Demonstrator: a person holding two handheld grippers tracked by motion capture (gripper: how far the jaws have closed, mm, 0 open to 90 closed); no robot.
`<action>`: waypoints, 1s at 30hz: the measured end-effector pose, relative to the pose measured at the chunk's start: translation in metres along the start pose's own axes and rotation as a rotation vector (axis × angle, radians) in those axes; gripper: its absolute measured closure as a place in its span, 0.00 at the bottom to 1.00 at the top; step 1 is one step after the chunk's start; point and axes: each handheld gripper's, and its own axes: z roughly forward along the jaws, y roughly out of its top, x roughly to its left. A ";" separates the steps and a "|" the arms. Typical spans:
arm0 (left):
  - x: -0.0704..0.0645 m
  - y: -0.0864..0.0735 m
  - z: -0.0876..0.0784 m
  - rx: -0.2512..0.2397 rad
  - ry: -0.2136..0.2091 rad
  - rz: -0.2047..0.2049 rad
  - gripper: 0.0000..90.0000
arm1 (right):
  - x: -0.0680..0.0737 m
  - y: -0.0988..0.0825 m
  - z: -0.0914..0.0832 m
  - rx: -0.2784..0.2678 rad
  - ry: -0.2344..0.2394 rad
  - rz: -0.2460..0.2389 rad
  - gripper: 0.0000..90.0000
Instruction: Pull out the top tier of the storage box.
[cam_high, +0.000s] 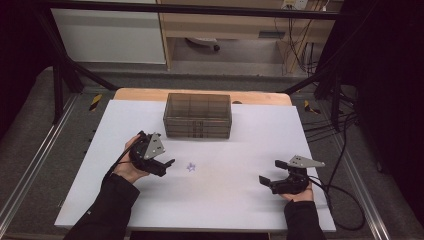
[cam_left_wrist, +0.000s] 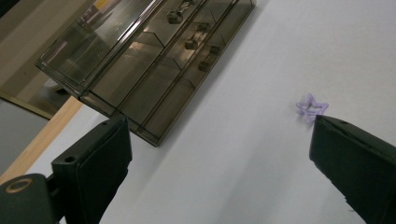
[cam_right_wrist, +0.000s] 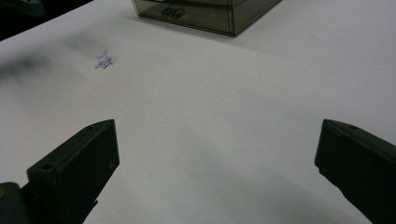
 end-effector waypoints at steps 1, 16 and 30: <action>0.000 0.001 0.001 0.001 0.004 0.007 0.07 | 0.000 0.000 0.000 0.000 0.000 -0.001 0.00; -0.002 0.015 0.011 0.006 0.043 0.090 0.08 | 0.000 0.000 -0.001 0.001 -0.001 0.002 0.00; -0.002 0.027 0.027 0.025 0.090 0.165 0.09 | 0.000 0.000 -0.001 -0.001 -0.001 0.000 0.00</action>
